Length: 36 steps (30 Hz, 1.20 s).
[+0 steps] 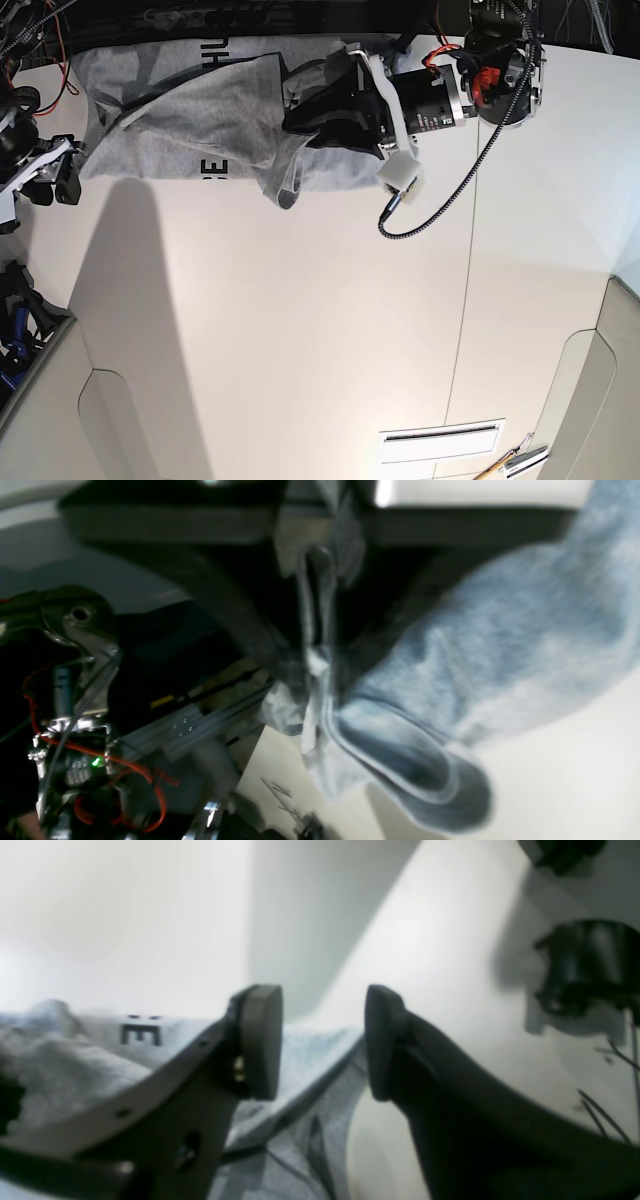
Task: Fold the T-shirt properly
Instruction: 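Fold the held end with the left gripper toward the right gripper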
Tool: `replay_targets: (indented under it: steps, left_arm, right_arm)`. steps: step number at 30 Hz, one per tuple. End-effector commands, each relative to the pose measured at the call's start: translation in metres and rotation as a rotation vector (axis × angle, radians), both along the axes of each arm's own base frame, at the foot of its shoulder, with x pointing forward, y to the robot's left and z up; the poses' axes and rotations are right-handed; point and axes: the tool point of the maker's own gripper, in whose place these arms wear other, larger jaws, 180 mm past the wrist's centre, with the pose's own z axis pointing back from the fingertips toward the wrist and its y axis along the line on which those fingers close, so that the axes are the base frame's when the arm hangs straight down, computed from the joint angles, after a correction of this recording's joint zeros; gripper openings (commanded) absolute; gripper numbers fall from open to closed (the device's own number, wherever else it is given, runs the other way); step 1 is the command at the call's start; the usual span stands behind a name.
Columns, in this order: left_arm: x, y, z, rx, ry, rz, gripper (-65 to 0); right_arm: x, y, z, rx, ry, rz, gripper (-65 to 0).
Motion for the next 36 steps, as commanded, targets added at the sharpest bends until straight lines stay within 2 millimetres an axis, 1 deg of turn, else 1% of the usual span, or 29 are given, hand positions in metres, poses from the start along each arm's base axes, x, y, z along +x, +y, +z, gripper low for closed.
replay_targets:
  steps: [1, 2, 3, 6, 10, 12, 14, 18, 20, 22, 24, 25, 27, 29, 31, 33, 36]
  left_arm:
    - [0.005, -0.004, 0.018, -0.068, -0.039, 0.018, -39.0]
    - [0.007, -0.006, 0.021, -0.087, -0.044, 0.03, -36.0]
    - [0.009, -0.007, 0.025, -0.11, -0.048, 0.038, -35.3]
    - [0.01, -0.008, 0.035, -0.167, -0.05, 0.043, -35.3]
    - [0.011, -0.004, 0.033, -0.156, -0.049, 0.049, -35.3]
    - [0.011, 0.003, 0.026, -0.107, -0.044, 0.05, -35.4]
    - [0.007, 0.014, 0.014, -0.028, -0.025, 0.032, -35.4]
    - [-0.01, 0.041, -0.013, 0.148, 0.033, -0.048, -35.4]
    - [-0.018, 0.052, -0.016, 0.203, 0.029, -0.076, -35.4]
    - [-0.027, 0.057, -0.01, 0.245, -0.002, -0.105, -35.4]
    - [-0.033, 0.058, 0.002, 0.291, -0.064, -0.123, -35.4]
    - [-0.033, 0.06, 0.006, 0.328, -0.106, -0.113, -35.4]
    - [-0.025, 0.068, 0.011, 0.411, -0.196, -0.07, -35.4]
    - [-0.014, 0.08, 0.009, 0.5, -0.267, -0.029, -35.4]
    - [-0.008, 0.089, 0.001, 0.599, -0.319, -0.033, -35.4]
    - [-0.01, 0.087, -0.006, 0.657, -0.371, -0.081, -35.4]
    - [-0.023, 0.074, -0.018, 0.713, -0.456, -0.192, -35.4]
  right_arm:
    - [0.007, -0.002, 0.014, -0.011, -0.055, 0.003, -38.1]
    - [0.007, -0.002, 0.014, -0.011, -0.054, 0.003, -38.1]
    - [0.007, -0.002, 0.014, -0.011, -0.054, 0.003, -38.1]
    - [0.007, -0.002, 0.015, -0.011, -0.055, 0.003, -38.1]
    - [0.008, -0.002, 0.016, -0.011, -0.062, 0.002, -38.1]
    - [0.008, -0.002, 0.016, -0.011, -0.063, 0.002, -38.1]
    - [0.008, -0.002, 0.016, -0.011, -0.063, 0.002, -38.1]
    - [0.009, -0.002, 0.016, -0.011, -0.065, 0.002, -38.1]
    - [0.009, -0.002, 0.017, -0.011, -0.07, 0.001, -38.1]
    - [0.009, -0.002, 0.017, -0.011, -0.07, 0.001, -38.1]
    - [0.009, -0.002, 0.017, -0.011, -0.07, 0.001, -38.1]
    - [0.009, -0.002, 0.017, -0.01, -0.071, 0.002, -38.1]
    - [0.009, -0.002, 0.017, -0.011, -0.071, 0.001, -38.1]
    - [0.009, -0.002, 0.017, -0.011, -0.071, 0.001, -38.1]
    - [0.009, -0.002, 0.017, -0.011, -0.07, 0.001, -38.1]
    - [0.009, -0.002, 0.017, -0.011, -0.072, 0.001, -38.1]
    - [0.01, -0.002, 0.017, -0.01, -0.074, 0.001, -38.1]
